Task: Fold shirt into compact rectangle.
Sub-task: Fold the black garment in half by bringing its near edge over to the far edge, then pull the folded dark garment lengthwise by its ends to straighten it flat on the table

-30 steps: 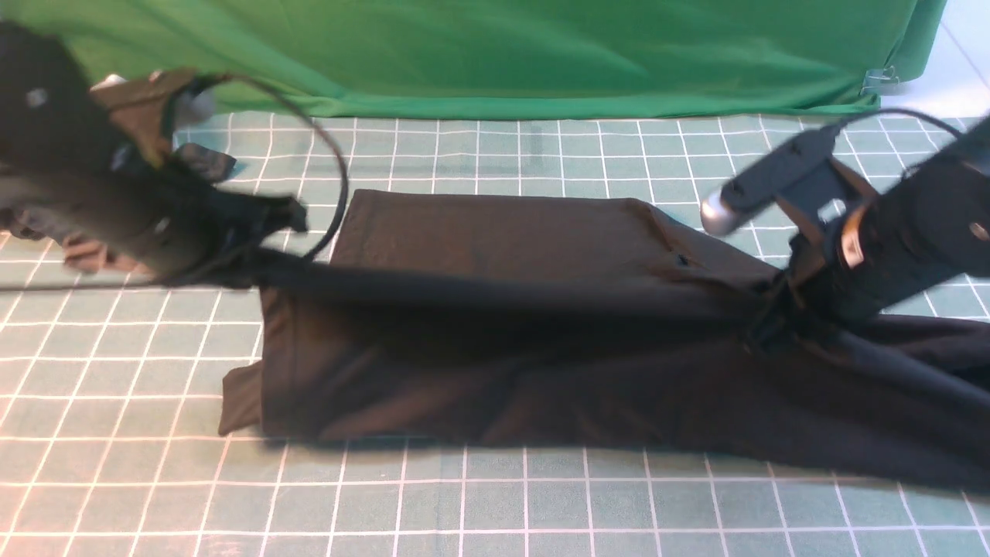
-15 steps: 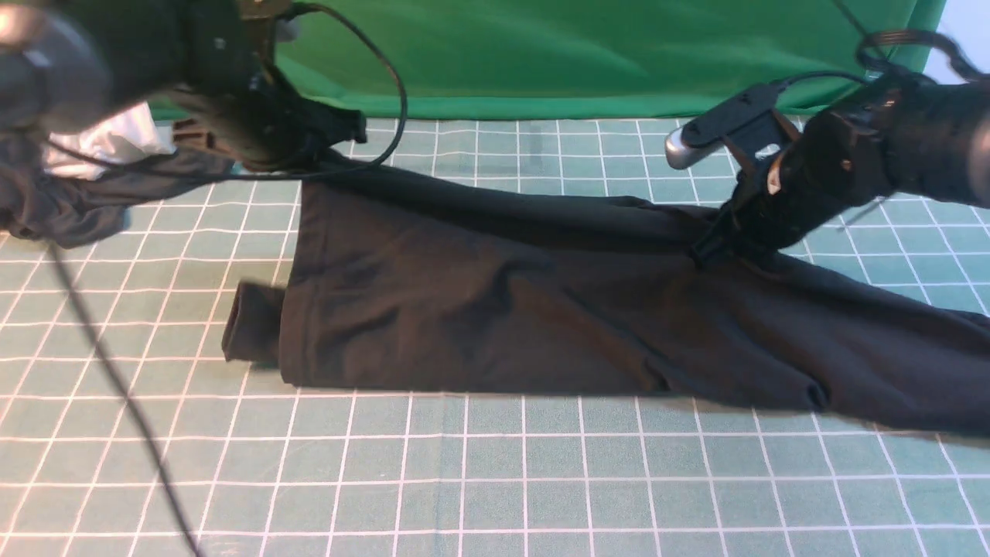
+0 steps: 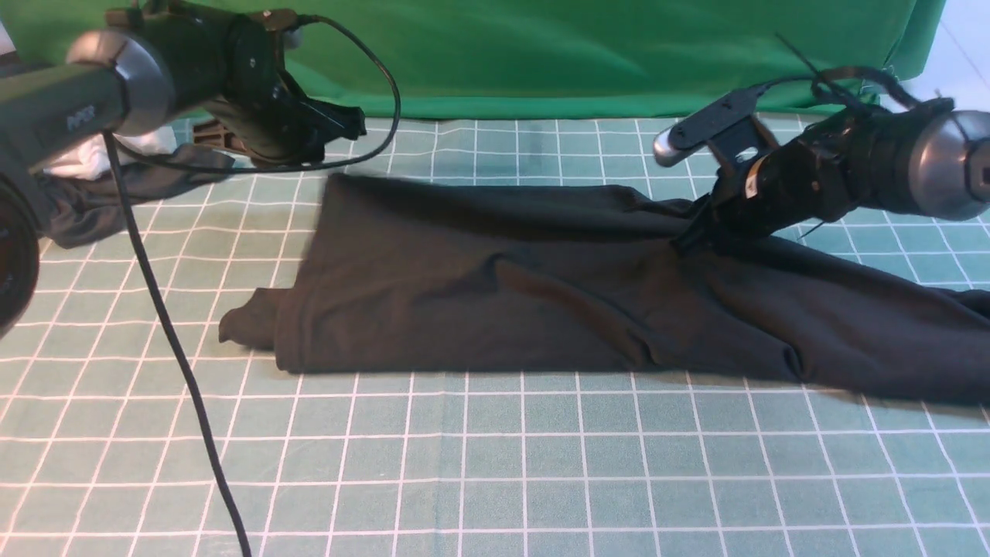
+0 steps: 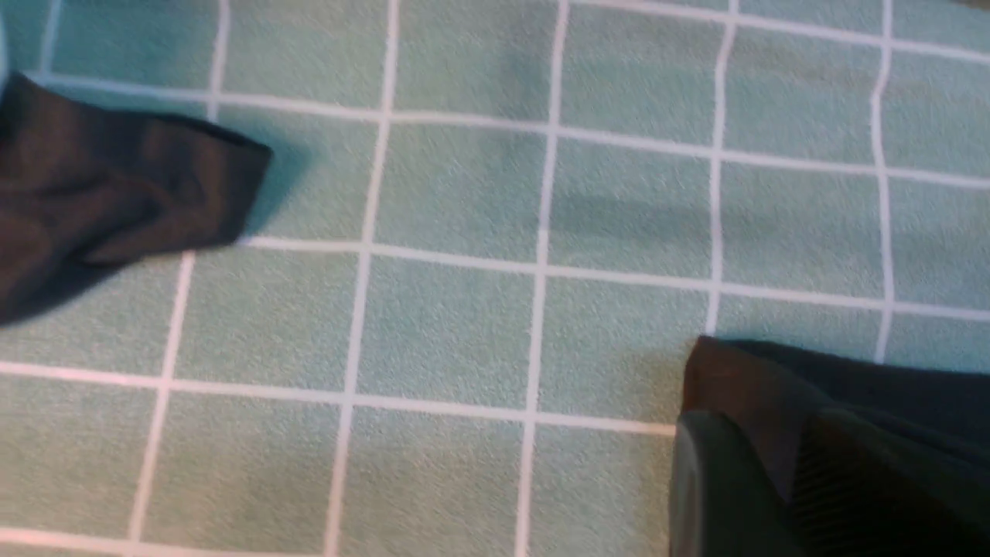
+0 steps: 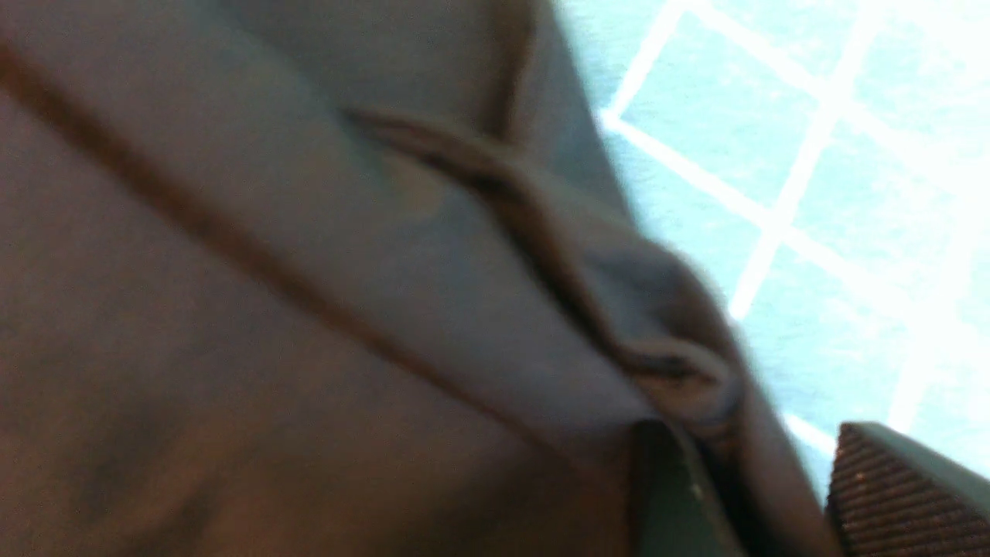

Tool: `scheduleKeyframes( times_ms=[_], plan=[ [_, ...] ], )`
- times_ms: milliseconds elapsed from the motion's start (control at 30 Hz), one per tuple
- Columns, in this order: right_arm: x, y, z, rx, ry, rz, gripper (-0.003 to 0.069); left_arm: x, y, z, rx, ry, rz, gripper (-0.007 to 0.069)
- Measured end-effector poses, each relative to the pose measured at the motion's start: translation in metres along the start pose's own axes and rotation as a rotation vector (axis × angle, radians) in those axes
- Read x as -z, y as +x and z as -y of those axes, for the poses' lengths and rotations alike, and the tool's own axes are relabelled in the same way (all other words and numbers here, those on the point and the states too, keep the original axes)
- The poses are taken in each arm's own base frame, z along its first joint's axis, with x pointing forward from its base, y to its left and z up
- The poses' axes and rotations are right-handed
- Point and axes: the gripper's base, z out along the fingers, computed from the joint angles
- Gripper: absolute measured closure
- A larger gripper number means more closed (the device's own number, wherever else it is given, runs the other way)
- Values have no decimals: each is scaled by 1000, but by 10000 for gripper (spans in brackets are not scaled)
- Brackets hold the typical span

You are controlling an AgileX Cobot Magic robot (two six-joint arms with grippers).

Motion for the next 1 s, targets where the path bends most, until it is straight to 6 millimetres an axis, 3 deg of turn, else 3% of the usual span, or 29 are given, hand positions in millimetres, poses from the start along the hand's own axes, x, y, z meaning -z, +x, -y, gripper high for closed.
scheduleKeyframes(
  times_ms=[167, 200, 300, 400, 567, 667, 700, 800, 1000],
  plan=[
    [33, -21, 28, -40, 53, 15, 412, 18, -23, 0, 12, -22, 21, 269],
    [35, -23, 29, -40, 54, 18, 423, 19, -25, 1, 12, -21, 27, 269],
    [67, -42, 37, -92, 53, 41, 527, 38, -43, 2, 26, -22, 47, 190],
    [76, -44, 29, -148, -44, 4, 620, 52, -50, 5, 31, -4, 25, 170],
    [49, -25, 5, -193, -254, -156, 645, 53, -40, 7, 11, 17, -95, 237],
    [15, -8, -6, -199, -314, -242, 648, 52, -34, 8, -8, 30, -166, 363],
    [13, -7, -7, -197, -314, -243, 648, 52, -34, 8, -8, 30, -166, 363],
    [-13, -5, -4, -199, -251, -154, 648, 52, -33, 9, -12, 42, -168, 478],
    [-15, -24, 15, -197, -140, 36, 648, 48, -32, 12, -1, 59, -176, 557]
  ],
)
